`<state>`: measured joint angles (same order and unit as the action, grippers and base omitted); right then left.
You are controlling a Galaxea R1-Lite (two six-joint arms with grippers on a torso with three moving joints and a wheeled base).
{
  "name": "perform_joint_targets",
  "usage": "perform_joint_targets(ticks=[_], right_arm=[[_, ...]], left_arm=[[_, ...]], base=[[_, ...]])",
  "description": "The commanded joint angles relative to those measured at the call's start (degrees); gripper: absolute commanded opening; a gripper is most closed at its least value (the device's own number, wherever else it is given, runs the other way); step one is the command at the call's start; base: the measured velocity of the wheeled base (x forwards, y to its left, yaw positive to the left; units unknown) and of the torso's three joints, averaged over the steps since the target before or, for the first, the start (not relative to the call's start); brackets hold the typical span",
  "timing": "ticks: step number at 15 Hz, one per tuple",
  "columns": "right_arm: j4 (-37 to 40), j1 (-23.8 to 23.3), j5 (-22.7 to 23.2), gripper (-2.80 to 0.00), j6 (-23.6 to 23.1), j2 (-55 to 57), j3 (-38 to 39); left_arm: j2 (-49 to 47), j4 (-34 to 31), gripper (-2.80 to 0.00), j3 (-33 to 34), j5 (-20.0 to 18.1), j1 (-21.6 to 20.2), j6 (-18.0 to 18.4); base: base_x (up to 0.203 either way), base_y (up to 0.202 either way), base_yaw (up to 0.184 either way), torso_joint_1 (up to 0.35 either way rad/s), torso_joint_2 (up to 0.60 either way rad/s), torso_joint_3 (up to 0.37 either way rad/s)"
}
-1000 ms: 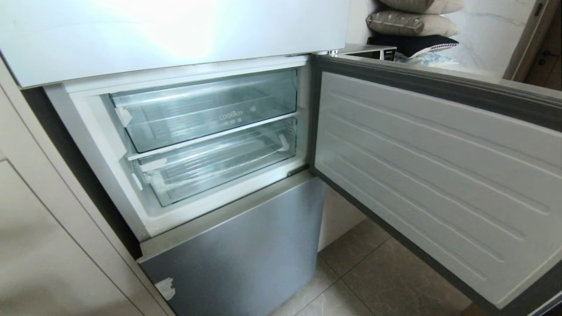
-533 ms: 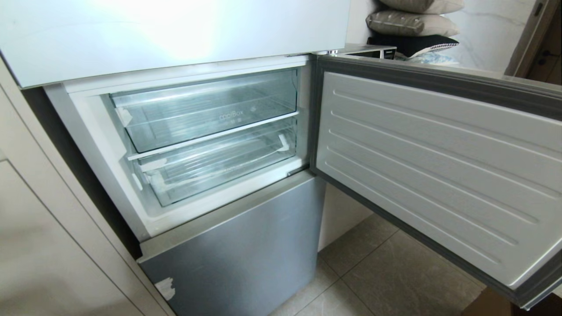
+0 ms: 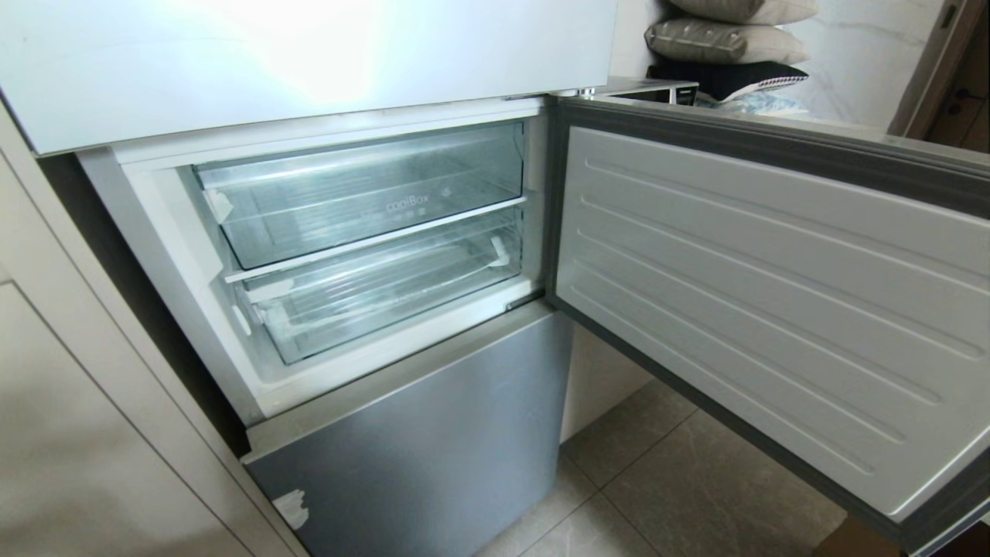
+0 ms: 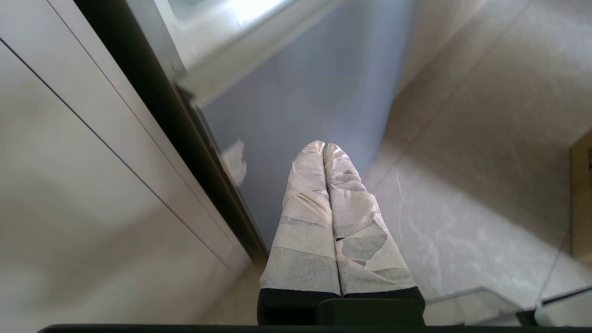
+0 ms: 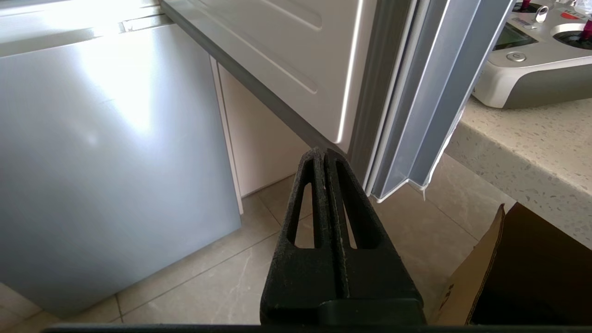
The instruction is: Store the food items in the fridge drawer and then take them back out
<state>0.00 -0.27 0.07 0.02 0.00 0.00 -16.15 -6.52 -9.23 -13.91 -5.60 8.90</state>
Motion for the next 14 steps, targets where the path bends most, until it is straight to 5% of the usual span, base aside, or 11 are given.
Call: perform_joint_targets(ticks=[1,5,8,12,14], right_arm=[[0.0,0.0,0.01,-2.8,-0.02,0.0,0.0],[0.0,0.0,0.01,-2.8,-0.11,0.0,0.0],[0.0,0.0,0.02,-2.8,-0.11,0.0,0.0],[0.0,0.0,0.07,-2.8,-0.11,0.0,0.0],[0.0,0.0,0.01,-2.8,-0.11,0.0,0.0]], left_arm=[[-0.17,-0.03,-2.8,2.58,0.59,-0.03,0.24],[-0.02,-0.3,-2.8,3.79,5.27,-0.03,1.21],[-0.24,-0.25,-2.8,3.92,-0.04,0.06,1.48],[-3.82,-0.59,-2.8,3.78,-0.53,0.64,2.87],[-6.64,-0.68,-2.8,3.74,4.24,0.63,3.28]], base=[[0.0,0.0,0.0,0.0,0.0,0.0],[0.0,0.0,0.0,0.0,0.0,0.0],[0.0,0.0,0.0,0.0,0.0,0.0],[0.0,0.0,0.0,0.0,0.0,0.0],[0.0,0.0,0.0,0.0,0.0,0.0]])
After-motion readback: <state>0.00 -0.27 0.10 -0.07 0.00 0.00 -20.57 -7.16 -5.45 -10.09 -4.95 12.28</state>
